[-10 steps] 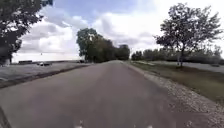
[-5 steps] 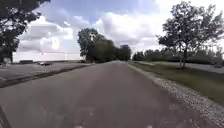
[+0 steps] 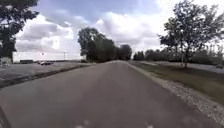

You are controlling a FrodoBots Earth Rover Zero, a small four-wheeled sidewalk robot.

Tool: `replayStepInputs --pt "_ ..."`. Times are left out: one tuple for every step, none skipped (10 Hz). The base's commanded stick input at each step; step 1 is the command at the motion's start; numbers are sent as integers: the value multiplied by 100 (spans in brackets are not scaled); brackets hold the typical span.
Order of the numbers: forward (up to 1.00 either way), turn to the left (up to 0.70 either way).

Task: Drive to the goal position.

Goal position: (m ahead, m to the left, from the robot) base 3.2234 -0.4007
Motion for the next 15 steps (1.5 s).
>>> replayStepInputs --pt "70 0" --pt "70 0" --pt "70 0" --pt "70 0" --pt "70 0" --pt "70 0" --pt "70 0" --pt "70 0" --pt "70 0" --pt "70 0" --pt "70 0" --pt "70 0" --pt "70 0" --pt "70 0" --pt "70 0"
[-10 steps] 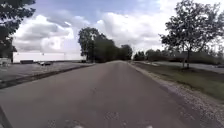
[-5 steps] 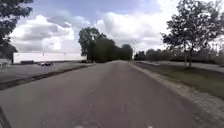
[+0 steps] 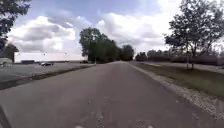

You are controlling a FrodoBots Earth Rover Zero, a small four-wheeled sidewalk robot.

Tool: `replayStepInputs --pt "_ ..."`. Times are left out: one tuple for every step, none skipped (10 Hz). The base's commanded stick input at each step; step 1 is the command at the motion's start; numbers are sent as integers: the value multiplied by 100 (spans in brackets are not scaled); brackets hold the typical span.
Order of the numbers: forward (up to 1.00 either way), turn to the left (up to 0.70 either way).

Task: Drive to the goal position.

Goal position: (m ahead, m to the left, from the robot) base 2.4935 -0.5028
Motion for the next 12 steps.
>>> replayStepInputs --pt "70 0" --pt "70 0" --pt "70 0" --pt "70 0" --pt "70 0" --pt "70 0" --pt "70 0" --pt "70 0" --pt "70 0" --pt "70 0" --pt "70 0" --pt "70 0"
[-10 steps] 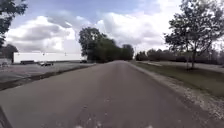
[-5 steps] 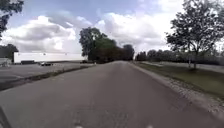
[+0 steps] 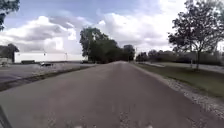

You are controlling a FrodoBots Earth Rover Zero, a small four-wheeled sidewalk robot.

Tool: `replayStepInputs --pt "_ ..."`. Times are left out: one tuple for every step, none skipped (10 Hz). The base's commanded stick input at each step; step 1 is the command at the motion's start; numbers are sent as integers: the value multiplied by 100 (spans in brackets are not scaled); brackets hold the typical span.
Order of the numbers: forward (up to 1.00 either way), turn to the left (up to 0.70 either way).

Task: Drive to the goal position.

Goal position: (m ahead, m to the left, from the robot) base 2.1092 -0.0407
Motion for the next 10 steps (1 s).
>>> replayStepInputs --pt "70 0" --pt "70 0" --pt "70 0" --pt "70 0" --pt "70 0" --pt "70 0" --pt "70 0" --pt "70 0" --pt "70 0" --pt "70 0"
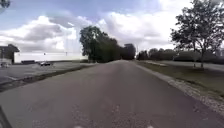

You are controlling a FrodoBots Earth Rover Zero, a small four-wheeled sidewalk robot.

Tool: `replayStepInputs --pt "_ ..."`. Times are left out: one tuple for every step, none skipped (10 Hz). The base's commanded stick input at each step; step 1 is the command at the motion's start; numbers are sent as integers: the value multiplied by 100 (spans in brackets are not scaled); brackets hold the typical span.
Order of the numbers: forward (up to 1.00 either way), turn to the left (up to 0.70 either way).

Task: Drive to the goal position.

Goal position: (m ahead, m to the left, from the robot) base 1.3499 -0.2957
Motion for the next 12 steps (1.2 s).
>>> replayStepInputs --pt "70 0" --pt "70 0" --pt "70 0" --pt "70 0" --pt "70 0" --pt "70 0" --pt "70 0" --pt "70 0" --pt "70 0" --pt "70 0" --pt "70 0" --pt "70 0"
